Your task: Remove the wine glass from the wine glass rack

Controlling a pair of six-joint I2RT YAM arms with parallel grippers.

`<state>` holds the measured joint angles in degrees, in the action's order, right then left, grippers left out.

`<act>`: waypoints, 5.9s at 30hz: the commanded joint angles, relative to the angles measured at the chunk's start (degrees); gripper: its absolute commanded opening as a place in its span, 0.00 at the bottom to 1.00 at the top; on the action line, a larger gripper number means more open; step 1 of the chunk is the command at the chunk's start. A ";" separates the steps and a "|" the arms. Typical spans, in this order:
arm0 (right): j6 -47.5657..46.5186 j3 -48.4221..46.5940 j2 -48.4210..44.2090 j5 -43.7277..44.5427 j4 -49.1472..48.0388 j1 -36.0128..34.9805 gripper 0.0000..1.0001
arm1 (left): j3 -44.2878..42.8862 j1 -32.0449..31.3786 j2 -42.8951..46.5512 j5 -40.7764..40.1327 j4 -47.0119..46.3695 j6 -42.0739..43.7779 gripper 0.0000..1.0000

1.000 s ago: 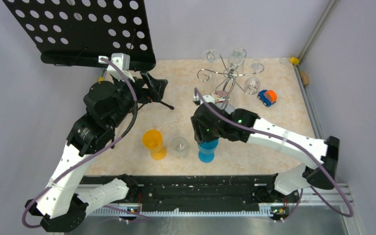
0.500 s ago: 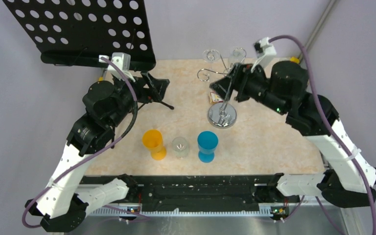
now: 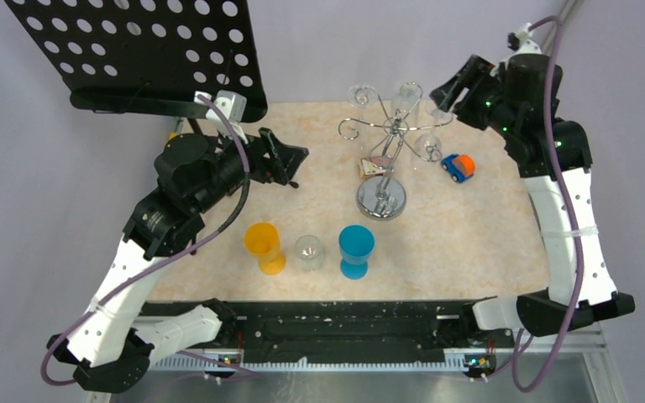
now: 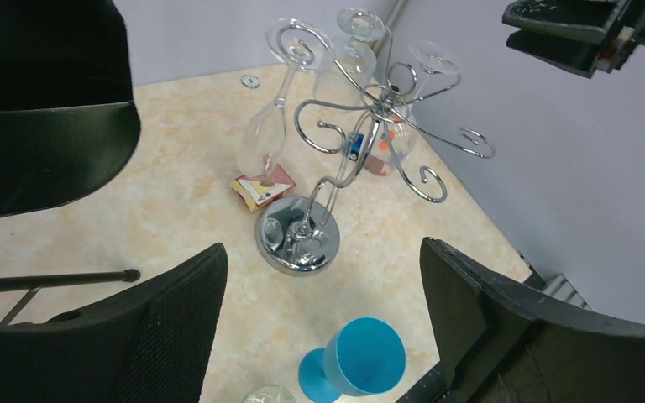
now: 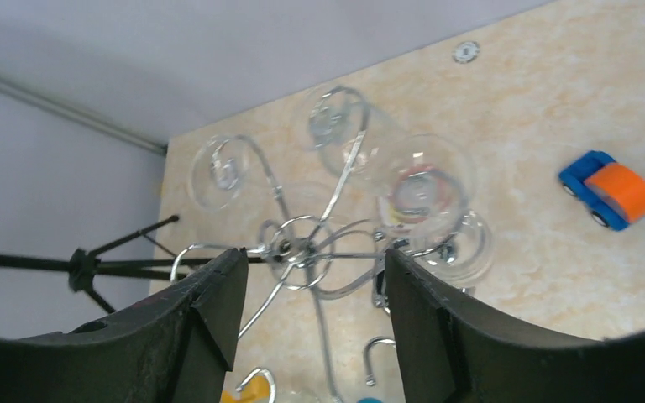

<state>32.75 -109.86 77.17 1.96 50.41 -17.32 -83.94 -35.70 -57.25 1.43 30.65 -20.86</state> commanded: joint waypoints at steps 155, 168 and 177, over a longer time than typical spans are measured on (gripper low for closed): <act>25.87 22.50 -32.24 -25.13 -2.15 14.50 0.00 | 8.65 -16.15 -13.01 31.08 -42.08 9.41 0.86; 36.23 28.79 -37.51 -37.94 -8.67 14.51 0.00 | 5.50 -22.39 -24.87 36.97 -54.34 16.54 0.83; 40.13 32.86 -39.72 -38.96 -12.97 14.51 0.00 | 4.82 -22.89 -30.29 37.78 -64.93 6.72 0.60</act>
<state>70.13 -76.79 38.48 -35.05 43.75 -2.83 -77.25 -58.02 -86.89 37.76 -23.81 -8.25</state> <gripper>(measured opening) 0.027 0.683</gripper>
